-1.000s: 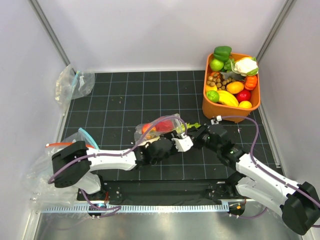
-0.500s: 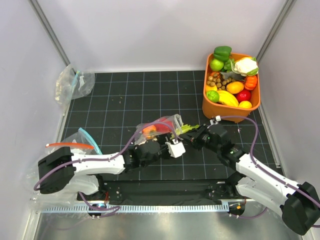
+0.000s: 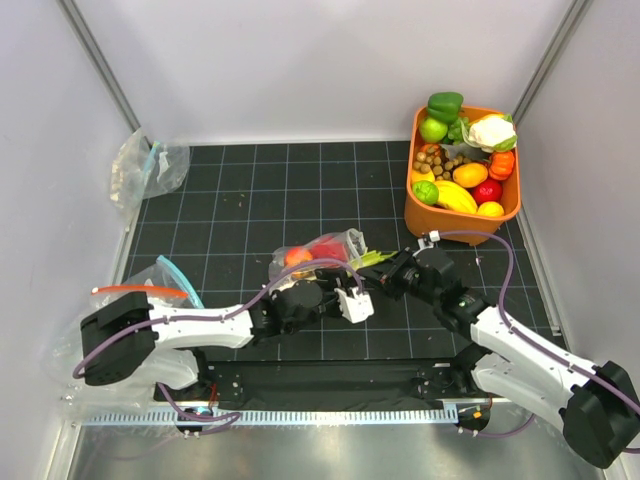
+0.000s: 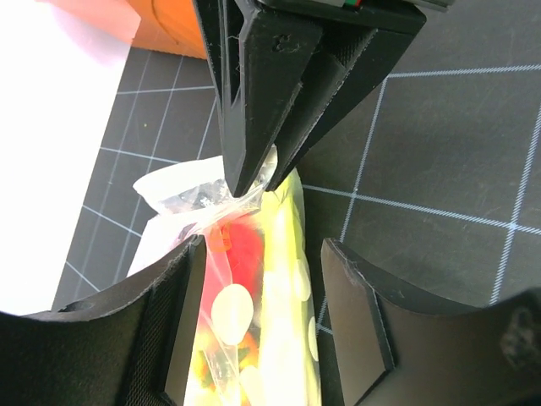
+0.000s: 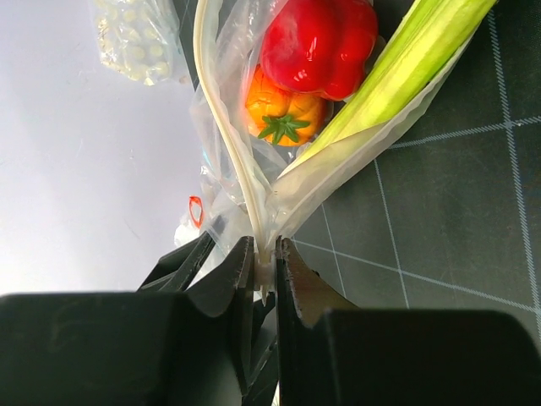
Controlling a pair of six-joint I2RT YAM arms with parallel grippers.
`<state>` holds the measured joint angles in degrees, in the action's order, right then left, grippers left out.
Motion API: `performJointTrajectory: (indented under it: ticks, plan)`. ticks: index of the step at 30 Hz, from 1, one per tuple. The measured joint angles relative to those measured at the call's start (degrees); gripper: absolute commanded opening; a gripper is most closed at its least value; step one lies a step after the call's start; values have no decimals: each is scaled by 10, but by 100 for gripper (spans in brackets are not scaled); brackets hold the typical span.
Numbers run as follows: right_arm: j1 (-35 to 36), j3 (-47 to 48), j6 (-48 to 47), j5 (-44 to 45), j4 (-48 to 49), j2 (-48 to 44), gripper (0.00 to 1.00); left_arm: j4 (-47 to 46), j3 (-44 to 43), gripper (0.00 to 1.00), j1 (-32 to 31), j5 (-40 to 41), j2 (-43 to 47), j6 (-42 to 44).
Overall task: Place the food in the zip-top bag and seal the zipper
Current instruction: Zip the zipper food storage bag at the center of the board.
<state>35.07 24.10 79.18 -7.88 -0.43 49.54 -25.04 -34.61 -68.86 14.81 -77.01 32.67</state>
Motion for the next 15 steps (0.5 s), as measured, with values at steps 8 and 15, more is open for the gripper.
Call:
performJointTrajectory:
  ticks: [8, 15]
  plan:
    - [0, 0, -8, -3, 2, 0, 1, 13, 0, 53, -9, -14, 47, 36]
    - [0, 0, -10, -9, 4, 8, 1, 39, -29, 54, -10, -30, 45, 60]
